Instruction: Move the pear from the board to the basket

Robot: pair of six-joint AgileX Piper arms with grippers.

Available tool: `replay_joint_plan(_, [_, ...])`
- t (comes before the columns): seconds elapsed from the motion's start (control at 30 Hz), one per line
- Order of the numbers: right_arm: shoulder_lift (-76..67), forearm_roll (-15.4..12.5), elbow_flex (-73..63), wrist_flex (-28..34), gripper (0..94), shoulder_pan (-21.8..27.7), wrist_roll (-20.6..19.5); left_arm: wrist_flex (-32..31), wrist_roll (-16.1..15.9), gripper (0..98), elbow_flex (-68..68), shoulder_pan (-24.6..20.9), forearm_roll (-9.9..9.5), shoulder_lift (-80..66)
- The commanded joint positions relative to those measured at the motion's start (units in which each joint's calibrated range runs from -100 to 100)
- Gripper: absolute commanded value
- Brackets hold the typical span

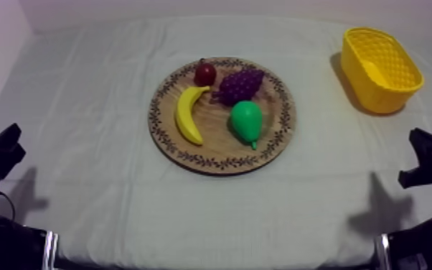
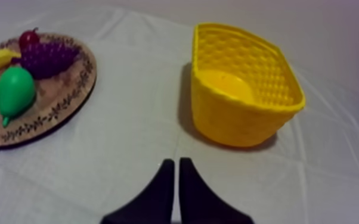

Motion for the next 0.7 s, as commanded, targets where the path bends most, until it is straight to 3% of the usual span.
replay_joint_plan(0.0, [1.14,-1.25,-2.93,-0.07,0.5,0.40,0.46,-0.01,0.01,0.1,0.03,-0.01,0.01,0.00])
replay_joint_plan(0.4, [25.29,-7.73,-35.02,4.41,0.3,1.05,-0.39,-0.01,0.01,0.1,0.03,-0.01,0.01,0.00])
replay_joint_plan(0.67, [43.55,-13.50,-60.67,18.25,0.3,0.97,-0.55,-0.01,0.01,0.1,0.03,-0.01,0.01,0.00])
